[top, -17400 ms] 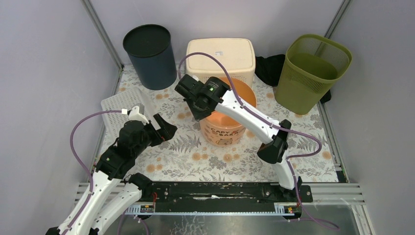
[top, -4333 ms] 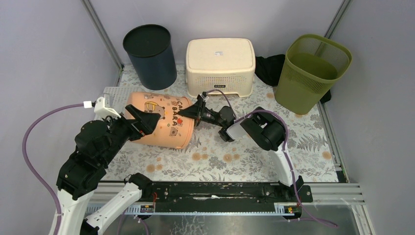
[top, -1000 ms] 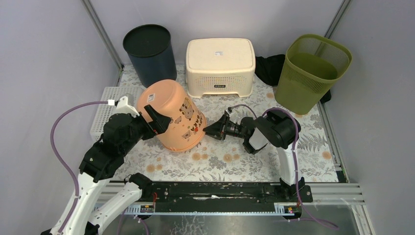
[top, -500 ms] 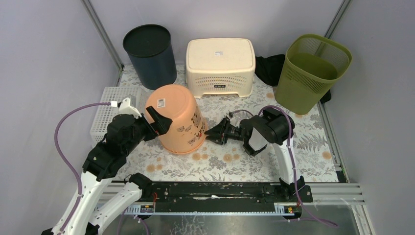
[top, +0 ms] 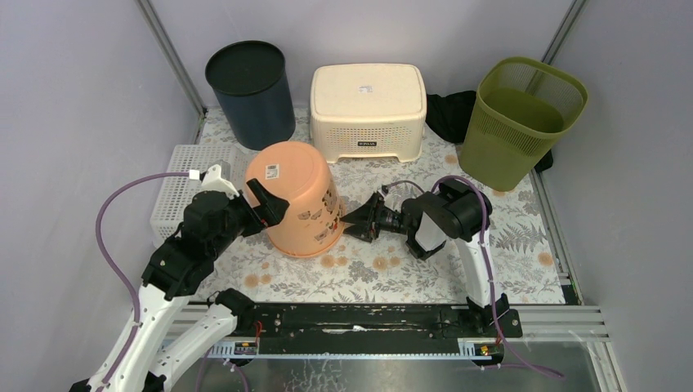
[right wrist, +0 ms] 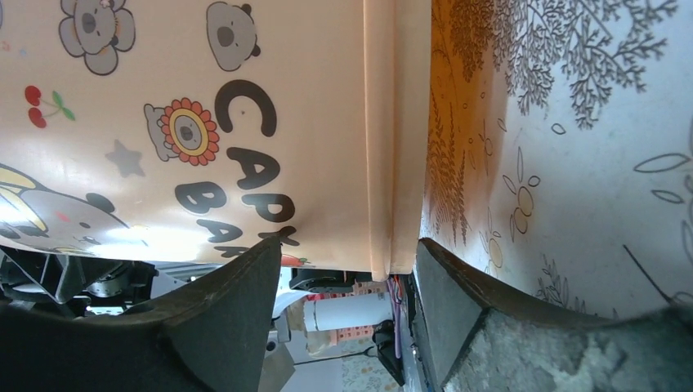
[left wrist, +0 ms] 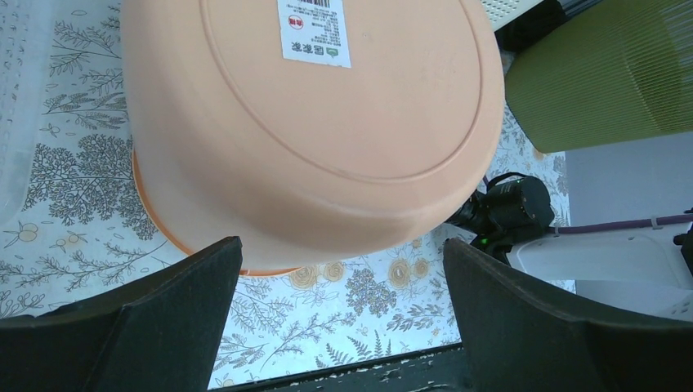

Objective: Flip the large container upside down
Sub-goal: Turn the container upside down at the center of the board.

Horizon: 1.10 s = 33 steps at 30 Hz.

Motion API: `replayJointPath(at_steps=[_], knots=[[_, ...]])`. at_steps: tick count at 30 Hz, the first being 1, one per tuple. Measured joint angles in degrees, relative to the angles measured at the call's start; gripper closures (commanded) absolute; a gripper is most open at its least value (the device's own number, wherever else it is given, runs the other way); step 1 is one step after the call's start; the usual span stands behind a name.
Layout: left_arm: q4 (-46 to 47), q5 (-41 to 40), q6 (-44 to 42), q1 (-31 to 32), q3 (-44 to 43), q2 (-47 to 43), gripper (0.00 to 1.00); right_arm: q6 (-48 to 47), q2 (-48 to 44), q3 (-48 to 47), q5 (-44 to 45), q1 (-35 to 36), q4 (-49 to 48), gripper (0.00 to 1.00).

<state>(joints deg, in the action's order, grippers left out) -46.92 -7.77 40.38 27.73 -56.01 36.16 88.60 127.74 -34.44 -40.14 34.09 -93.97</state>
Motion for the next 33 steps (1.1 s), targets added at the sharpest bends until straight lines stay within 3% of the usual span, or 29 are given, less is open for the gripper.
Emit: replayJointPath(at_steps=[11, 26, 33], knots=[[0.31, 0.07, 0.04, 0.00, 0.48, 0.37, 0.00, -3.67, -0.79, -0.22, -0.70, -0.13, 1.66, 0.25], [1.25, 0.37, 0.07, 0.00, 0.50, 1.44, 0.00, -22.75, -14.99, -3.17, -0.68, -0.46, 40.30, 0.23], [1.51, 0.46, 0.07, 0.00, 0.50, 1.60, 0.00, -33.07, -23.02, -4.68, 3.61, -0.44, 58.29, 0.21]])
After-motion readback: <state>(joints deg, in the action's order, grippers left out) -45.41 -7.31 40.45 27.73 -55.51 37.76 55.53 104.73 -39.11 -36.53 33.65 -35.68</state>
